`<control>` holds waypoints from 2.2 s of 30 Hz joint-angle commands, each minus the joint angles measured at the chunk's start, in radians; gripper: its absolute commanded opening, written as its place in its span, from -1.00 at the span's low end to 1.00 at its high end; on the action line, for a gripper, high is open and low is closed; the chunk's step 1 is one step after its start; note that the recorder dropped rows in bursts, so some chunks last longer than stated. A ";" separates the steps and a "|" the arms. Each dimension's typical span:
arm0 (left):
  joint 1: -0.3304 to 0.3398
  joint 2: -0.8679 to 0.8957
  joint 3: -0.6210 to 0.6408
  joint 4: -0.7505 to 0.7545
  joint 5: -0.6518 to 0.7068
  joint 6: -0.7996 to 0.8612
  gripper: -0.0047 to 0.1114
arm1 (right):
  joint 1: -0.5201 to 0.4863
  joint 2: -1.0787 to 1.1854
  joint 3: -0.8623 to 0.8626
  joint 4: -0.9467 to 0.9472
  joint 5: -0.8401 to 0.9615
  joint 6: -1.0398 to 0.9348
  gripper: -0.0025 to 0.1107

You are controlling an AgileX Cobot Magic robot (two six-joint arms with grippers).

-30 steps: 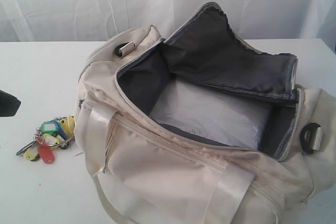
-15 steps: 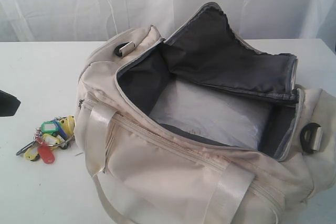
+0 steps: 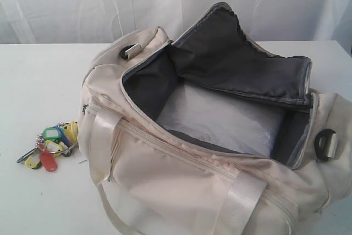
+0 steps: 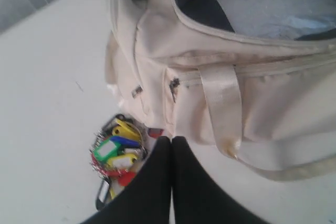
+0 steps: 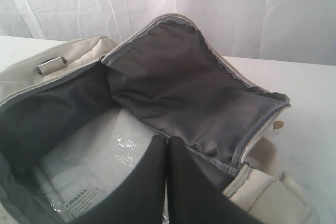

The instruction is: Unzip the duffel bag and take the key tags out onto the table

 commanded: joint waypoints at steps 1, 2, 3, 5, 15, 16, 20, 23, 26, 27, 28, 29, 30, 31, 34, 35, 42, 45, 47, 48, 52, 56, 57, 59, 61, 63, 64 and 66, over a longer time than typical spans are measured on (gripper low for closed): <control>0.001 -0.146 0.136 -0.002 -0.232 0.034 -0.92 | -0.006 -0.005 0.004 0.001 -0.016 -0.005 -0.96; 0.001 -0.181 0.180 -0.002 -0.286 0.034 -0.92 | -0.006 -0.005 0.004 0.001 -0.016 -0.005 -0.96; 0.001 -0.213 0.227 -0.004 -0.343 0.031 -0.92 | -0.006 -0.005 0.004 0.001 -0.016 -0.005 -0.96; 0.003 -0.264 0.332 -0.010 -0.470 0.023 -0.92 | -0.006 -0.005 0.004 0.001 -0.016 -0.005 -0.96; 0.182 -0.361 0.804 -0.159 -1.152 -0.657 -0.92 | -0.006 -0.005 0.004 0.001 -0.016 -0.003 -0.96; 0.203 -0.364 0.804 -0.175 -1.111 -0.684 -0.92 | -0.006 -0.005 0.004 0.001 -0.016 -0.003 -0.96; 0.244 -0.416 0.804 -0.180 -1.022 -0.580 -0.92 | -0.006 -0.005 0.004 0.001 -0.010 -0.003 -0.96; 0.246 -0.467 0.804 -0.180 -0.789 -0.373 -0.92 | -0.006 -0.005 0.004 0.001 -0.010 -0.003 -0.96; 0.253 -0.526 0.804 -0.176 -0.609 -0.264 -0.92 | -0.006 -0.005 0.004 0.001 -0.010 -0.003 -0.96; 0.261 -0.549 0.804 -0.176 -0.587 -0.250 -0.92 | -0.006 -0.005 0.004 0.001 -0.010 -0.003 -0.96; 0.271 -0.586 0.804 -0.173 -0.569 -0.250 -0.92 | -0.006 -0.005 0.004 0.001 -0.010 -0.003 -0.96; 0.280 -0.606 0.804 -0.173 -0.561 -0.250 -0.92 | -0.006 -0.005 0.004 0.001 -0.010 -0.003 -0.96; 0.282 -0.633 0.804 -0.173 -0.549 -0.250 -0.92 | -0.006 -0.005 0.004 0.001 -0.010 -0.003 -0.96; 0.285 -0.658 0.804 -0.175 -0.531 -0.253 -0.92 | -0.006 -0.005 0.004 0.001 -0.008 -0.003 -0.96; 0.292 -0.658 0.804 -0.186 -0.506 -0.270 -0.92 | -0.006 -0.007 0.004 0.001 -0.004 -0.003 -0.96; 0.292 -0.658 0.804 -0.186 -0.504 -0.287 -0.92 | -0.006 -0.007 0.004 0.001 -0.002 -0.003 -0.96; 0.292 -0.658 0.804 -0.207 -0.529 -0.474 -0.92 | -0.006 -0.005 0.004 0.001 -0.002 -0.003 -0.96; 0.292 -0.658 0.804 -0.227 -0.575 -0.561 -0.92 | -0.006 -0.005 0.004 0.001 -0.002 -0.003 -0.96; 0.292 -0.658 0.804 -0.232 -0.586 -0.599 -0.92 | -0.006 -0.005 0.004 0.001 -0.002 -0.003 -0.96; 0.292 -0.658 0.804 -0.212 -0.588 -0.602 -0.92 | -0.006 -0.005 0.004 0.001 -0.002 -0.003 -0.96; 0.292 -0.658 0.804 0.069 -0.586 -0.618 -0.92 | -0.006 -0.005 0.004 0.001 -0.002 -0.003 -0.96; 0.292 -0.658 0.804 0.174 -0.525 -0.562 -0.92 | -0.006 -0.005 0.004 0.001 -0.002 -0.003 -0.96; 0.292 -0.658 0.804 0.174 -0.491 -0.525 -0.92 | -0.006 -0.005 0.004 0.001 -0.002 -0.003 -0.96; 0.292 -0.658 0.804 0.174 -0.410 -0.460 -0.92 | -0.006 -0.005 0.004 0.001 -0.004 -0.003 -0.96; 0.292 -0.658 0.804 0.176 -0.405 -0.405 -0.92 | -0.006 -0.007 0.004 0.001 0.001 -0.003 -0.96; 0.292 -0.658 0.804 0.176 -0.412 -0.352 -0.92 | -0.006 -0.007 0.004 0.001 0.001 -0.003 -0.96; 0.292 -0.658 0.804 0.176 -0.412 -0.339 -0.92 | -0.006 -0.007 0.004 0.001 0.001 -0.003 -0.96; 0.292 -0.658 0.804 0.172 -0.412 -0.340 -0.92 | -0.006 -0.007 0.004 0.001 0.001 -0.003 -0.96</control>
